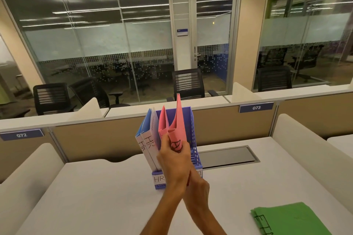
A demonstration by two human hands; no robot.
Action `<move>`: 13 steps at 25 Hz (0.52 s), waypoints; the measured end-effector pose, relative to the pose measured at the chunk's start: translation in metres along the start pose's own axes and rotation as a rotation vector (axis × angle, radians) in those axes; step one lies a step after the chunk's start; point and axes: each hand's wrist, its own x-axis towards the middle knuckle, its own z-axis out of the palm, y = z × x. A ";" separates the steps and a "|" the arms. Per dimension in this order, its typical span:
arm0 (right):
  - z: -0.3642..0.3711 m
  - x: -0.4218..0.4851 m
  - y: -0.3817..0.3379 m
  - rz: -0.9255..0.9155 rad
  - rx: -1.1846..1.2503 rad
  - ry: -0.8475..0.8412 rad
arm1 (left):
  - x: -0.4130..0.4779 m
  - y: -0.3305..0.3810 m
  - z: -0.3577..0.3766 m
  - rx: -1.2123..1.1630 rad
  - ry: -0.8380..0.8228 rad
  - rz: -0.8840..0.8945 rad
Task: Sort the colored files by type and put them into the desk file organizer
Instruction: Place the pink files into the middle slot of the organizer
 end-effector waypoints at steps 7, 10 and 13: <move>-0.010 0.064 -0.052 -0.122 0.060 0.222 | 0.060 0.031 -0.008 0.152 0.007 0.215; 0.001 0.092 -0.054 -0.117 0.087 0.193 | 0.092 0.035 0.000 0.249 -0.013 0.248; 0.014 0.111 -0.049 -0.134 0.119 0.196 | 0.119 0.032 0.011 0.340 -0.057 0.271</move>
